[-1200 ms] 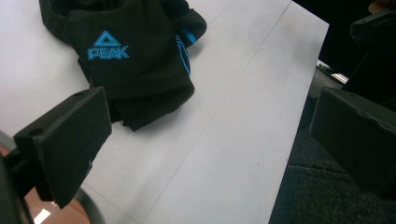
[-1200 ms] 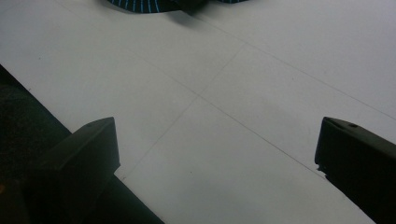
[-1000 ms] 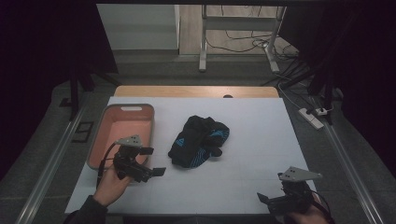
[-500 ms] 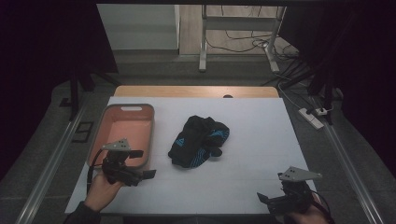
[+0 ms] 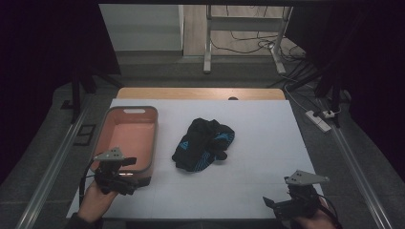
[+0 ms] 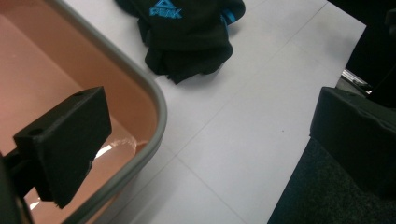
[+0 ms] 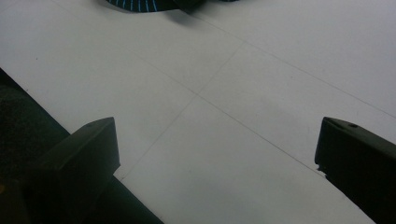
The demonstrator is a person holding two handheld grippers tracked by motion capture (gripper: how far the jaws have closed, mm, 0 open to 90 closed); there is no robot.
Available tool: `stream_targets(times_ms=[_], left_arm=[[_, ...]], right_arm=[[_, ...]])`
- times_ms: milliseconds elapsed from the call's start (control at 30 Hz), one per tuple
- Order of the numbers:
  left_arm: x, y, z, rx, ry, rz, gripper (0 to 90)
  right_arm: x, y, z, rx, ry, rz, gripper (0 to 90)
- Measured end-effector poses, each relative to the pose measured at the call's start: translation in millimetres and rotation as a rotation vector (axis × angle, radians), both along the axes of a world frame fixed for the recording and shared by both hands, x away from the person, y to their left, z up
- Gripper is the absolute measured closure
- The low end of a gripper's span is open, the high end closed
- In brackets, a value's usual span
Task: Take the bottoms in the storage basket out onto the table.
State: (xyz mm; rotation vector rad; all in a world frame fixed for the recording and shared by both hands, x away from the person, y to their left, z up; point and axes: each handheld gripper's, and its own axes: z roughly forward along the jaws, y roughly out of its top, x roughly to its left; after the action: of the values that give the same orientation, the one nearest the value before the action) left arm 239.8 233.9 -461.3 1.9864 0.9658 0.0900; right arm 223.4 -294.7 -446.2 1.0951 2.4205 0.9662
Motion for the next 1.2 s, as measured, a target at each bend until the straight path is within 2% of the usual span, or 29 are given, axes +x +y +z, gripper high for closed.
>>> stream_targets(times_ms=[300, 533, 1200], left_arm=[[-10.5, 12.0, -3.0, -0.010, 0.005, 0.034, 0.0], [-20.3, 21.6, -5.2, 0.008, 0.001, 0.065, 0.0], [-40.6, 43.9, -10.5, 0.023, 0.010, 0.134, 0.0]], right_arm=[[0.3, -0.1, 0.0, 0.001, 0.003, -0.004, 0.0], [0.3, 0.1, -0.1, -0.001, 0.004, -0.007, 0.0], [0.5, 0.5, -0.3, -0.005, 0.005, -0.013, 0.0]])
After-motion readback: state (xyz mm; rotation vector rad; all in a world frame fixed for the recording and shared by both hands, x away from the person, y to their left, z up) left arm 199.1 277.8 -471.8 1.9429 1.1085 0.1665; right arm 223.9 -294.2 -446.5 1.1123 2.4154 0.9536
